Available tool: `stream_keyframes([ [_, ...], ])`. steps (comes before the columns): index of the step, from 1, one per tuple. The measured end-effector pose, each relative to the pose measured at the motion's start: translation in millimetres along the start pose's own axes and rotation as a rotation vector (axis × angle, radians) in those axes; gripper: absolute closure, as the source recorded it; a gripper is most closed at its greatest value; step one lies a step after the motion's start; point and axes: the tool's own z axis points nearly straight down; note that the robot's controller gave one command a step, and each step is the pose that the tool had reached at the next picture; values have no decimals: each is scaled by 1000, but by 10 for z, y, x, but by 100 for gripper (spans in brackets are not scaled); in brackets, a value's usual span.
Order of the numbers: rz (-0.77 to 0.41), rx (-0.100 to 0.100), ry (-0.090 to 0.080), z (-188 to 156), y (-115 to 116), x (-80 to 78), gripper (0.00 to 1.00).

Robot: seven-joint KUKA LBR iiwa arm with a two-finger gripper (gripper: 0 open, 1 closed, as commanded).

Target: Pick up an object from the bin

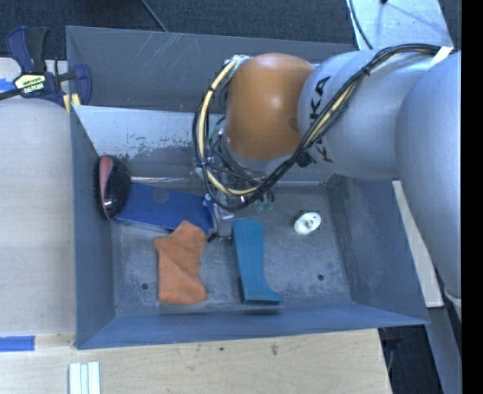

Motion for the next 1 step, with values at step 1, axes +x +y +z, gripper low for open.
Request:
stream_keyframes([
  [1, -15, -9, 2, 305, 265, 68, 0],
])
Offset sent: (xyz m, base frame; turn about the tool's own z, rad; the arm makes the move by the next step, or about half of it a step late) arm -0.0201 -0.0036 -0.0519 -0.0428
